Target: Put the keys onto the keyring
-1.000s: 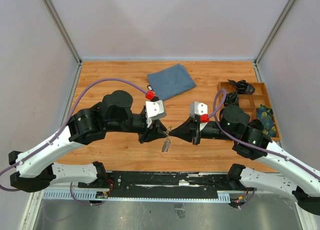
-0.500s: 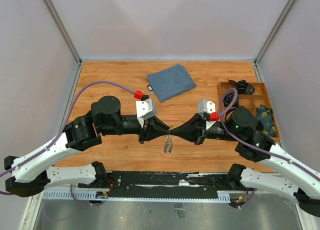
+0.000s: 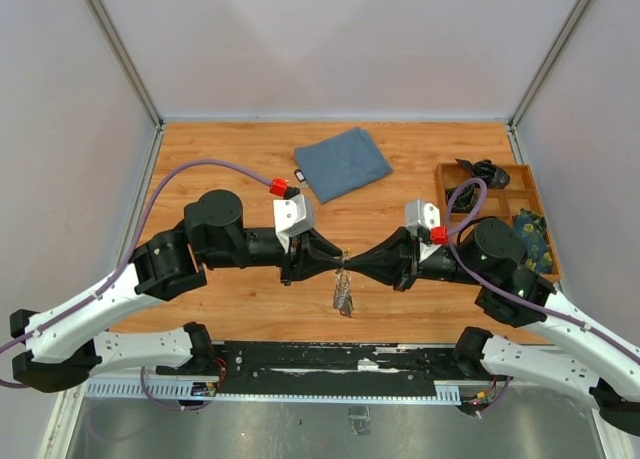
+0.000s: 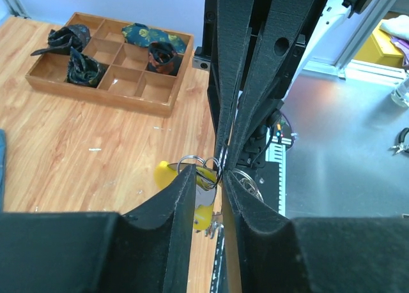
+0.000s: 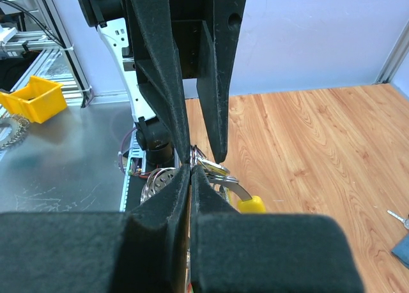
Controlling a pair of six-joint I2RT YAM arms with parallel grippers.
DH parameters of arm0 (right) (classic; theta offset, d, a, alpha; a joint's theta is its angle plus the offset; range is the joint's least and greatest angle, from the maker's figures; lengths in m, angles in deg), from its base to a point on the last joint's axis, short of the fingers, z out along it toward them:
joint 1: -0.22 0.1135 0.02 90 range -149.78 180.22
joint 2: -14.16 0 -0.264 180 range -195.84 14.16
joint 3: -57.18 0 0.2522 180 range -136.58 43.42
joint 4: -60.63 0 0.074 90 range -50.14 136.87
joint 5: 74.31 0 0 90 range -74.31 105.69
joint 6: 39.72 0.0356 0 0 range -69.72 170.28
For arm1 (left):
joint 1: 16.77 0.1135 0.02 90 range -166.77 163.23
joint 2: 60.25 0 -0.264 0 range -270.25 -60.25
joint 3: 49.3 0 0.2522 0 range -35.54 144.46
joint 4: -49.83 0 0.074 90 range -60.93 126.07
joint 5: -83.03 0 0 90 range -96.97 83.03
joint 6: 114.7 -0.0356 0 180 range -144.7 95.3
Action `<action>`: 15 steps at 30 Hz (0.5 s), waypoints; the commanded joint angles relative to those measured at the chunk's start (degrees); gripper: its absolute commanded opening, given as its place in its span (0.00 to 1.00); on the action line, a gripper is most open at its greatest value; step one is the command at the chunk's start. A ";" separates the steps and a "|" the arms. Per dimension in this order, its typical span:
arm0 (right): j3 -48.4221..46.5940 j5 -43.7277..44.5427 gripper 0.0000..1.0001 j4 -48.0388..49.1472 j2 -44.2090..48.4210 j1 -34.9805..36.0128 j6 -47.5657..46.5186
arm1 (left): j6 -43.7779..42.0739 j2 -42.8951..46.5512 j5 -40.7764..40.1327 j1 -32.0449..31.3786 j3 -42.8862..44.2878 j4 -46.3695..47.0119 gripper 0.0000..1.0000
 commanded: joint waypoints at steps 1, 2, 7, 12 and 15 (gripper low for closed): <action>-0.16 0.88 0.00 5.70 1.10 -0.68 1.25 | 0.29 -0.46 0.69 -0.63 -0.81 1.34 0.29; -0.12 0.91 0.00 5.95 1.11 -0.68 1.36 | 0.29 -0.53 0.78 -0.68 -0.83 1.43 0.30; -0.05 0.68 0.00 6.14 0.88 -0.68 1.47 | 0.30 -0.70 0.65 -0.69 -0.92 1.93 0.17; -1.15 0.43 0.00 2.22 0.56 -0.63 -1.25 | -0.05 -0.85 0.00 -0.67 -0.32 1.57 0.01; -2.58 1.15 0.03 -1.93 0.78 -0.68 -4.56 | -0.54 -1.34 -0.66 -0.68 0.87 -0.22 0.00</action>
